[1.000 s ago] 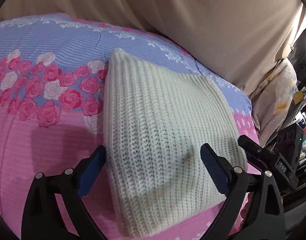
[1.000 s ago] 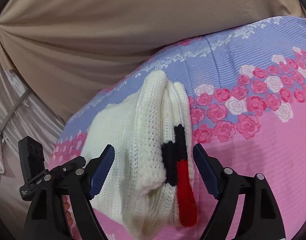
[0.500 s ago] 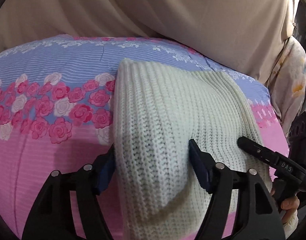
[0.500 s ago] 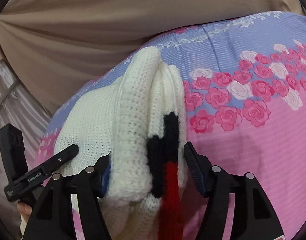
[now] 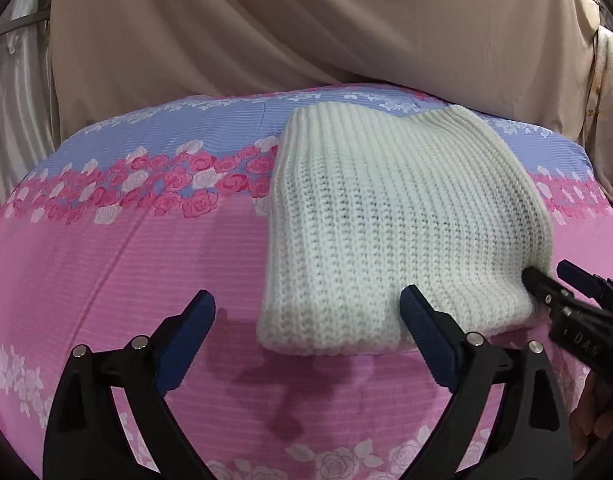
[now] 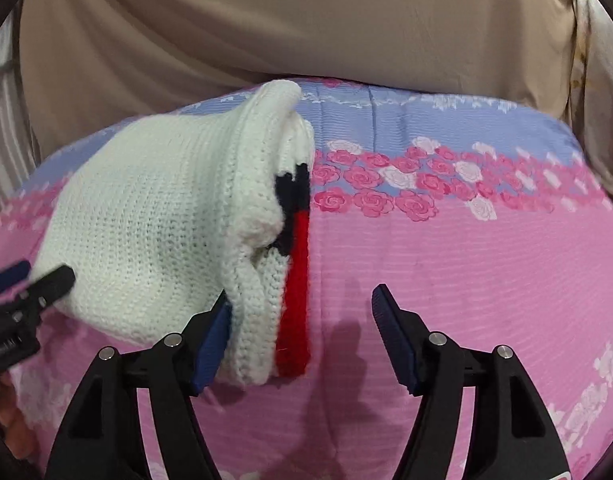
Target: Fold small clothes
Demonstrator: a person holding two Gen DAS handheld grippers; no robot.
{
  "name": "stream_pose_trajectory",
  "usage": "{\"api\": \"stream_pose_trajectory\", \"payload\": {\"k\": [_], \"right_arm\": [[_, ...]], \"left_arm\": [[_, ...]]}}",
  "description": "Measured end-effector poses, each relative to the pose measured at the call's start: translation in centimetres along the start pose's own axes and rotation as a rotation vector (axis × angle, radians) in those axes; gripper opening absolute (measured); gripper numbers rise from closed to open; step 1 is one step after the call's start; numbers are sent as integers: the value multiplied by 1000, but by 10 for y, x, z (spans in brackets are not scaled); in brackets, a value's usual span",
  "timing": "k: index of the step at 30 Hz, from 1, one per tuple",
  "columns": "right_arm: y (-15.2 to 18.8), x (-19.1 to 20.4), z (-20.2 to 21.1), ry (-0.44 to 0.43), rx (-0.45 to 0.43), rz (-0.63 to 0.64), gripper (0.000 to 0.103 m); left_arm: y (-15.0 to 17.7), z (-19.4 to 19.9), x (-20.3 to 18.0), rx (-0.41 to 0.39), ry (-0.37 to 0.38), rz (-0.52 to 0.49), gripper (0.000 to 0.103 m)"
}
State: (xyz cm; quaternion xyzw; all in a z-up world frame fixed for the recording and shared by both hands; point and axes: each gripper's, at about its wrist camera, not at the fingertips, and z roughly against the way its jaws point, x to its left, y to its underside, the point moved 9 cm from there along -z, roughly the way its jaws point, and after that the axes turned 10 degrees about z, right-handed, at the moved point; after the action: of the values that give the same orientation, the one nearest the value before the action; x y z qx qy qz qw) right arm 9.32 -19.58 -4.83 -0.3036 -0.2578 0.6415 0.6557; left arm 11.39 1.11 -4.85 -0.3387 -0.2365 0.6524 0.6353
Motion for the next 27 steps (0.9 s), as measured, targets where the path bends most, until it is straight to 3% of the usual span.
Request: {"api": "stream_pose_trajectory", "payload": {"k": [10, 17, 27], "right_arm": [[26, 30, 56, 75, -47, 26, 67], [61, 31, 54, 115, 29, -15, 67], [67, 40, 62, 132, 19, 6, 70]], "left_arm": [[28, 13, -2, 4, -42, 1, 91], [48, 18, -5, 23, -70, -8, 91], [44, 34, -1, -28, -104, 17, 95]]}}
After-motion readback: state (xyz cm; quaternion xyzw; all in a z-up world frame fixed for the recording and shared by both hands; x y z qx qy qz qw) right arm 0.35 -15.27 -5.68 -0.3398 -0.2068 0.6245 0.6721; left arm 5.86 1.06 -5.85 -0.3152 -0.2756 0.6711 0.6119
